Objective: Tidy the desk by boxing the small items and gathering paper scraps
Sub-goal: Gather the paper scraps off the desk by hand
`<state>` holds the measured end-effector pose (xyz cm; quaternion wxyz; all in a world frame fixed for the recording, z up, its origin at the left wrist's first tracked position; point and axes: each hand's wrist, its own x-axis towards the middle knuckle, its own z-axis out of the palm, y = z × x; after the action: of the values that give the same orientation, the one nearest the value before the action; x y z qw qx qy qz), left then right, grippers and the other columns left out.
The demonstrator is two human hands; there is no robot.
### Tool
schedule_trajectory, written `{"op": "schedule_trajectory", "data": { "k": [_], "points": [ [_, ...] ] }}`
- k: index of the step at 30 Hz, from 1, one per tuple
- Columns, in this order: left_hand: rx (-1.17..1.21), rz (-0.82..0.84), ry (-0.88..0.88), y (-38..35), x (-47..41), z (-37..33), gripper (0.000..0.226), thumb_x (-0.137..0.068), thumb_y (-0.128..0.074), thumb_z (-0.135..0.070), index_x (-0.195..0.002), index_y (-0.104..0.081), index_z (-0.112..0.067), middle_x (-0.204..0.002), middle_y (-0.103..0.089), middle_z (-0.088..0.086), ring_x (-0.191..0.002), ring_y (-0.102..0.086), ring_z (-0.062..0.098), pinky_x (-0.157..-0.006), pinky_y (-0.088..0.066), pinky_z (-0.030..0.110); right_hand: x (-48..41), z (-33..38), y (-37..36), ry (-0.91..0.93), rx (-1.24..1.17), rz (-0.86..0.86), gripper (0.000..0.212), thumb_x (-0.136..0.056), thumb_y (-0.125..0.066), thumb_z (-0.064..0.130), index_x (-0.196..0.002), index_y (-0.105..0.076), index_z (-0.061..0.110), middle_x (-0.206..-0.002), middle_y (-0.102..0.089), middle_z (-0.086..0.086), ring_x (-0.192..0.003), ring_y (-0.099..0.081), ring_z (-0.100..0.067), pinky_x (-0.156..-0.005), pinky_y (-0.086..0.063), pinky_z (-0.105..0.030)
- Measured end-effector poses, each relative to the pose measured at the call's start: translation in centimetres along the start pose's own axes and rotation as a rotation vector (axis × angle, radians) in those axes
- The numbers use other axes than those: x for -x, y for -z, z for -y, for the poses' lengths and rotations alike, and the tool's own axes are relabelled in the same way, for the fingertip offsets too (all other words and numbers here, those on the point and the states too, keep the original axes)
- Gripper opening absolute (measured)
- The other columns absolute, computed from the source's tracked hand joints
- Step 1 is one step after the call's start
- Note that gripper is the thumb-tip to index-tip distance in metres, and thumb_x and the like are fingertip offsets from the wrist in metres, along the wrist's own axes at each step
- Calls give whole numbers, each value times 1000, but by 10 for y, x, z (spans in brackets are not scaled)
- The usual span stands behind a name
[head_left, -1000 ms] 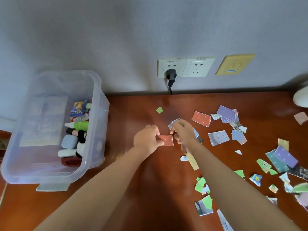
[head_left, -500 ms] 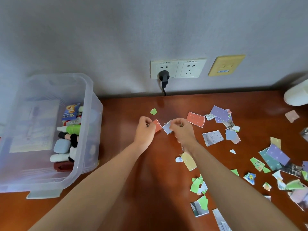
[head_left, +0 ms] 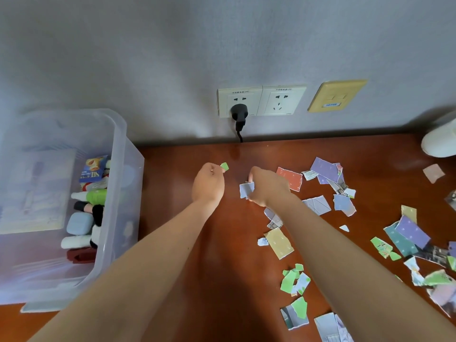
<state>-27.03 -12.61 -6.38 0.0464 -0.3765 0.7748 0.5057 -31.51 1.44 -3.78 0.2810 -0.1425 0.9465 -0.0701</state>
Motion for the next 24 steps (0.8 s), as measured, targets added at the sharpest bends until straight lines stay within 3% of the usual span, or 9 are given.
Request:
{"op": "schedule_trajectory", "data": {
  "k": [2, 7, 14, 20, 24],
  "points": [
    [-163, 8, -41, 2, -2, -4, 14, -92, -49, -30, -103, -55, -22, -78, -54, -13, -77, -55, 17, -66, -40, 28, -4, 1, 4, -33, 18, 23, 37, -78, -75, 28, -107, -54, 22, -102, -65, 0, -93, -62, -26, -68, -42, -31],
    [-429, 33, -180, 0, -11, -6, 38, -90, -59, -33, -127, -48, -28, -86, -56, -10, -86, -60, 18, -68, -40, 28, -8, -6, 3, -74, -67, 71, 33, -73, -80, 35, -99, -63, 25, -97, -66, 3, -91, -64, -24, -67, -44, -30],
    [-490, 29, -162, -6, -17, -9, 12, -91, -60, -34, -101, -62, -27, -102, -65, -7, -95, -61, 16, -70, -40, 26, -5, -14, -6, -88, -166, 29, 27, -70, -82, 40, -84, -65, 24, -88, -68, 3, -83, -65, -22, -65, -47, -29],
    [-481, -57, -171, -1, -9, -1, 36, -86, -67, -42, -113, -53, -22, -105, -61, -5, -94, -62, 19, -70, -39, 27, 1, -12, -10, -103, -168, -9, 24, -75, -78, 40, -76, -61, 24, -76, -62, 2, -79, -65, -22, -66, -52, -30],
    [-524, -63, -163, 2, -8, 3, 26, -83, -66, -48, -97, -61, -27, -98, -63, -5, -86, -62, 17, -65, -38, 27, 6, -12, -13, -121, -181, -31, 23, -79, -74, 42, -80, -58, 25, -78, -59, 3, -80, -62, -21, -60, -41, -25]
  ]
}}
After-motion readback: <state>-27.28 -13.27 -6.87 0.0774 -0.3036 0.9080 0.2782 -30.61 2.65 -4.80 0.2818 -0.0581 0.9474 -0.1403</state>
